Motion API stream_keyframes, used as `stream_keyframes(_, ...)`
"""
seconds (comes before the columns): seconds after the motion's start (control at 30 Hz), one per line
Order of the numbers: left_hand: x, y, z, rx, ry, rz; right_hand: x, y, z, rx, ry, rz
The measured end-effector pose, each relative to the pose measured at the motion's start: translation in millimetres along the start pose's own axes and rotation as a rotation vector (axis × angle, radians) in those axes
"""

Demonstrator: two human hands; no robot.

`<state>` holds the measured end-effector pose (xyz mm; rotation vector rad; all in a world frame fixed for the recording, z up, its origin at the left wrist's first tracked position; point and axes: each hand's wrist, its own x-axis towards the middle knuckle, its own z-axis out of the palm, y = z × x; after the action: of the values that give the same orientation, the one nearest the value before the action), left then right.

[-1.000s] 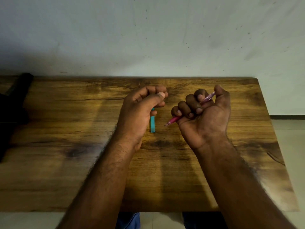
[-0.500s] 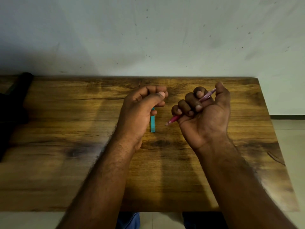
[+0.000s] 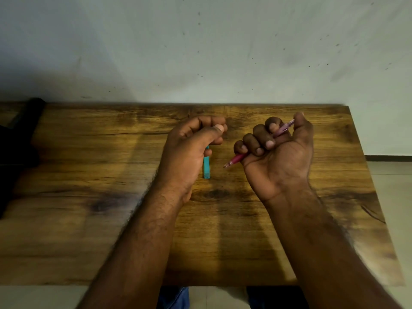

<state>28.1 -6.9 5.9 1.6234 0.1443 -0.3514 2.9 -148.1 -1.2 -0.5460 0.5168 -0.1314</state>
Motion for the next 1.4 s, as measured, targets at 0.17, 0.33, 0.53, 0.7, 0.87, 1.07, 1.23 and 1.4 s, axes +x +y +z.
stream_keyframes(0.17,0,1,0,-0.006,-0.002,-0.003,0,0,1,-0.018,0.014,-0.036)
stream_keyframes(0.33,-1,1,1,0.002,-0.002,-0.007,-1,1,1,-0.058,0.006,-0.025)
stream_keyframes(0.53,-1,2,0,0.013,-0.006,-0.011,-4,1,6,-0.129,-0.072,-0.065)
stream_keyframes(0.7,-2,3,1,0.017,-0.006,-0.021,-6,3,8,-0.189,-0.127,-0.081)
stream_keyframes(0.87,-3,3,2,0.007,-0.005,-0.022,-7,3,9,-0.284,-0.164,-0.087)
stream_keyframes(1.07,-3,4,0,0.004,-0.005,-0.020,-10,6,12,-0.388,-0.191,-0.113)
stream_keyframes(1.23,-3,4,1,0.002,-0.004,-0.020,-11,6,13,-0.382,-0.226,-0.135)
stream_keyframes(1.4,-3,4,1,-0.009,-0.009,-0.021,-11,7,10,-0.404,-0.236,-0.130)
